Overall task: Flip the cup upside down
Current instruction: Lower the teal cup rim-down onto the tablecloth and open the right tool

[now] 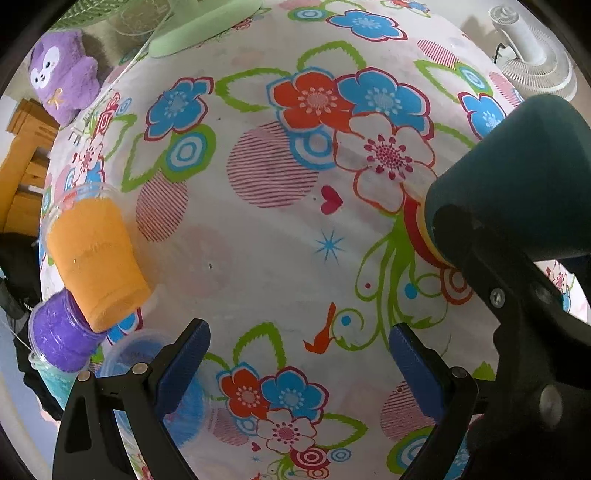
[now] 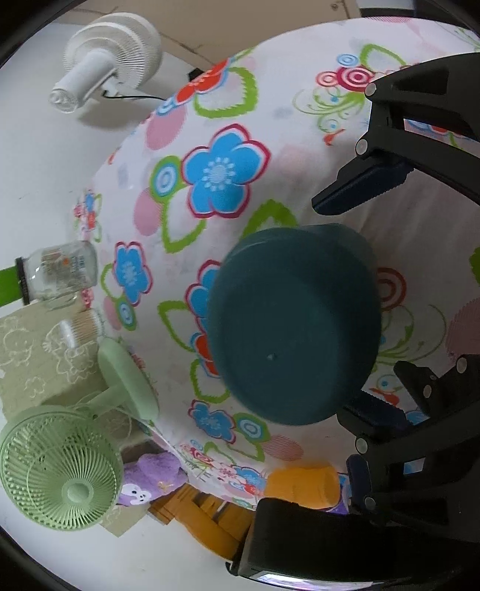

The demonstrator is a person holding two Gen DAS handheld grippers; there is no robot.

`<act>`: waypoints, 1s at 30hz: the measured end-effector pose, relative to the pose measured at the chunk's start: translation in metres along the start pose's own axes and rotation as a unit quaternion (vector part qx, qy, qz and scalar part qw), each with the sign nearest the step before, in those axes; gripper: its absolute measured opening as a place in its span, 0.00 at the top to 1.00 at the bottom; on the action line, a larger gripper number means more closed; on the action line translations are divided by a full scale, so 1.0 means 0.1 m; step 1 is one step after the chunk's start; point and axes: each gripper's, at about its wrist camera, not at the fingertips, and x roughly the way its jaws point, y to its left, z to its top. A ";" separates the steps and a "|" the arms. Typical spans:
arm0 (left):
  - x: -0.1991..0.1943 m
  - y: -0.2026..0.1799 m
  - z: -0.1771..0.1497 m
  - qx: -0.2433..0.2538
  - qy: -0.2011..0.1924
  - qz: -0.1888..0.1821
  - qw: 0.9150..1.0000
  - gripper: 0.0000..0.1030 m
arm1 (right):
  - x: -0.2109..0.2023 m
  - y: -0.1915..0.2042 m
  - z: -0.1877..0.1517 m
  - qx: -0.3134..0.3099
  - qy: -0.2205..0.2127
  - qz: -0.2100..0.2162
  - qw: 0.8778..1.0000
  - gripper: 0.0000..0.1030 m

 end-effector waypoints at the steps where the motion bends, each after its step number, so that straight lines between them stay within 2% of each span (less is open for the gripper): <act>1: 0.00 0.00 -0.01 -0.002 0.001 -0.002 1.000 0.04 | 0.00 -0.01 -0.01 0.002 0.005 0.000 1.000 0.11; 8: -0.20 -0.05 -0.18 -0.006 -0.010 -0.011 1.000 0.04 | -0.12 -0.07 -0.09 0.014 0.034 -0.007 0.999 0.11; 15: -0.57 -0.04 -0.37 -0.005 -0.039 -0.009 0.999 0.04 | -0.53 -0.03 -0.09 -0.010 0.027 -0.035 0.999 0.11; 23: -1.25 0.22 -0.52 -0.036 -0.090 -0.013 0.995 0.04 | -1.18 0.12 0.03 -0.046 -0.008 -0.055 0.997 0.11; 30: -1.74 0.50 -0.64 -0.076 -0.145 -0.015 0.986 0.04 | -1.63 0.32 0.09 -0.060 -0.038 -0.049 0.996 0.11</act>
